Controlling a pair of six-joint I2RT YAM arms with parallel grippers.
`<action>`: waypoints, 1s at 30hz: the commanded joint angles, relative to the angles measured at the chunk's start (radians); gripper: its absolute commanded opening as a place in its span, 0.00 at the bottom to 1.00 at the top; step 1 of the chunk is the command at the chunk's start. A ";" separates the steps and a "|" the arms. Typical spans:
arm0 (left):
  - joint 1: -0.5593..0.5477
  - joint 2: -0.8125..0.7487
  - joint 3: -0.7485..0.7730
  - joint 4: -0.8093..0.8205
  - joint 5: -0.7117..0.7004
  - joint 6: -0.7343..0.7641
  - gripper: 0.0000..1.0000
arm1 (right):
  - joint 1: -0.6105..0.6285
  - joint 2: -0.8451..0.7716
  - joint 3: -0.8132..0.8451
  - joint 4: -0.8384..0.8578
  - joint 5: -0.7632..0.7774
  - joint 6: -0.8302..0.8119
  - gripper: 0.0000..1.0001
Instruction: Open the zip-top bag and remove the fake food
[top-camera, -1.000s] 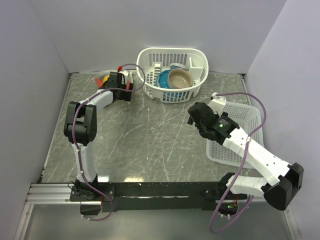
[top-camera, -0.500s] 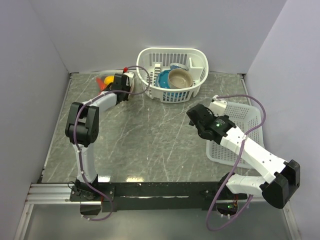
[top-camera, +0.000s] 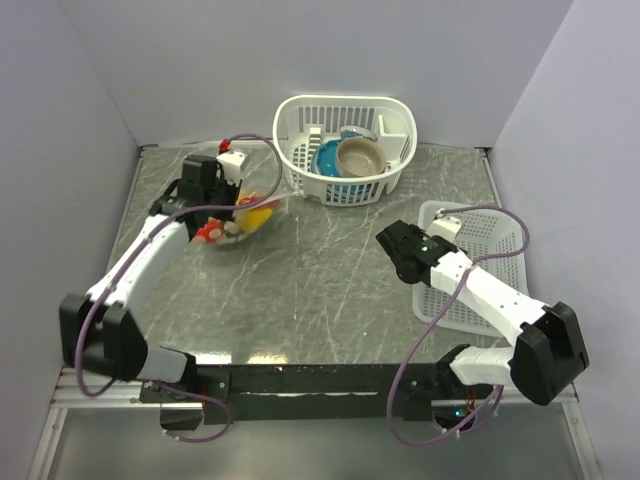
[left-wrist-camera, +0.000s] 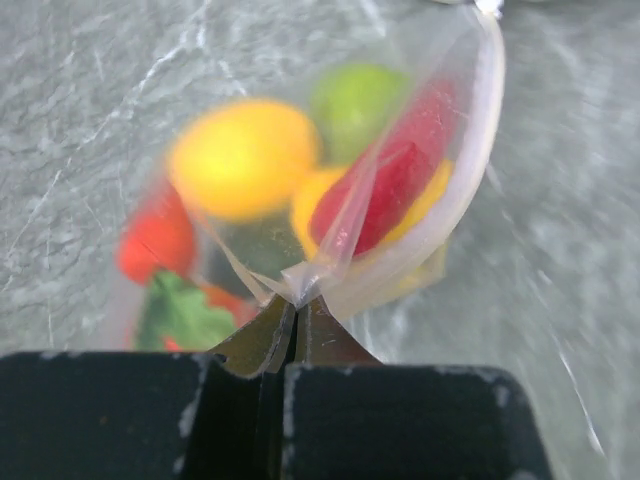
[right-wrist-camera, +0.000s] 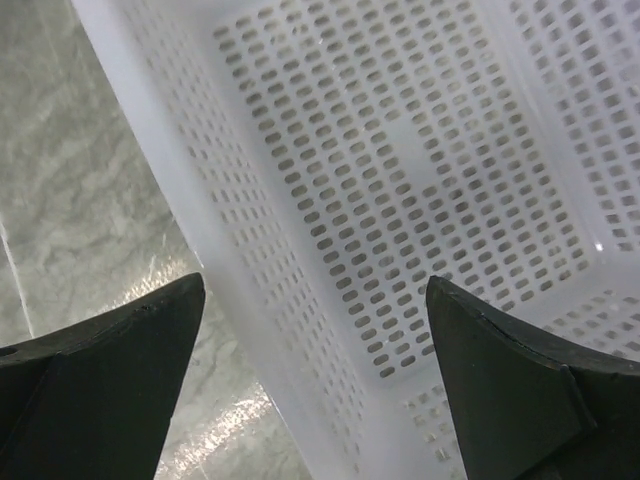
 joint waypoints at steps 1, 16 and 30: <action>-0.003 -0.136 0.034 -0.186 0.150 0.063 0.01 | -0.006 0.039 -0.055 0.193 -0.099 -0.069 0.99; -0.003 -0.308 0.027 -0.447 0.412 0.235 0.01 | 0.350 0.273 0.161 0.267 -0.195 -0.048 0.80; -0.005 -0.354 0.081 -0.576 0.583 0.434 0.01 | 0.485 -0.129 0.019 0.609 -0.291 -0.560 1.00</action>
